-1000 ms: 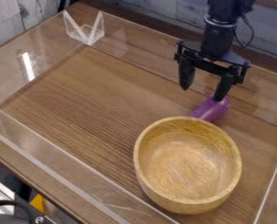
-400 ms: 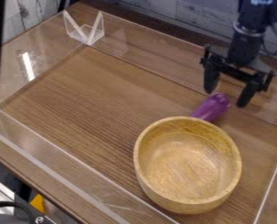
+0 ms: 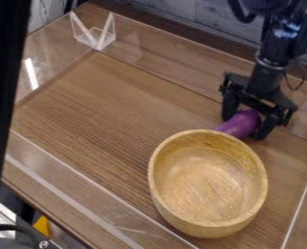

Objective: Put the purple eggplant in the brown bowl

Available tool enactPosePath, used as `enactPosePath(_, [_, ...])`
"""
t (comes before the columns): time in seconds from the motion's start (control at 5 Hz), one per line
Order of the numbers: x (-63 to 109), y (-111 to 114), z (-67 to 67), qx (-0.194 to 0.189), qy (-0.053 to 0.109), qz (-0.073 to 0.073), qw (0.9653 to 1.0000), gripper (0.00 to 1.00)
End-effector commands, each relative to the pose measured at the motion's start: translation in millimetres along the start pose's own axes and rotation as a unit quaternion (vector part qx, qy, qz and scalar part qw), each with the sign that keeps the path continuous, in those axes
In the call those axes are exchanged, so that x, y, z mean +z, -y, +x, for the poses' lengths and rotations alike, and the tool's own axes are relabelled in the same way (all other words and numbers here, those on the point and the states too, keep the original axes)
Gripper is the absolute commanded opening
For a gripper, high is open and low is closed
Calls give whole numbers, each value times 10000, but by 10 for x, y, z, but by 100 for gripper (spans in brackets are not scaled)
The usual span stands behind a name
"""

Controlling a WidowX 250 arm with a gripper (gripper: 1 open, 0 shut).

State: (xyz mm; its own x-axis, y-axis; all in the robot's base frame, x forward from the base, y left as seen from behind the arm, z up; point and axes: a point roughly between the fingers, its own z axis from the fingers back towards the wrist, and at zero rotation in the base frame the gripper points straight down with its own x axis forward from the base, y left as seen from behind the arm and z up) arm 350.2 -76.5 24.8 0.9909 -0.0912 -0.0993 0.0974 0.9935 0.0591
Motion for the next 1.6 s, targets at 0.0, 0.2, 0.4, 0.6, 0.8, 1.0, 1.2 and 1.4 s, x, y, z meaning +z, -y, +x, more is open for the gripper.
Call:
enactPosePath(0.0, [102, -167, 113, 109, 289, -15, 9995, 100])
enactPosePath(0.2, [183, -105, 116, 348, 283, -22, 9990, 0])
enactPosePath(0.4, [261, -42, 126, 567, 301, -35, 9979, 0])
enactPosePath(0.6, [248, -108, 104, 653, 312, -31, 9974, 0])
enactPosePath(0.8, [238, -178, 76, 733, 330, -10, 9968, 0])
enactPosePath(1.0, [232, -242, 53, 815, 343, -11, 9961, 0])
enactPosePath(1.2, [189, -247, 108, 604, 358, -14, 9975, 0])
enactPosePath(1.4, [147, -238, 174, 403, 366, -45, 9985, 0])
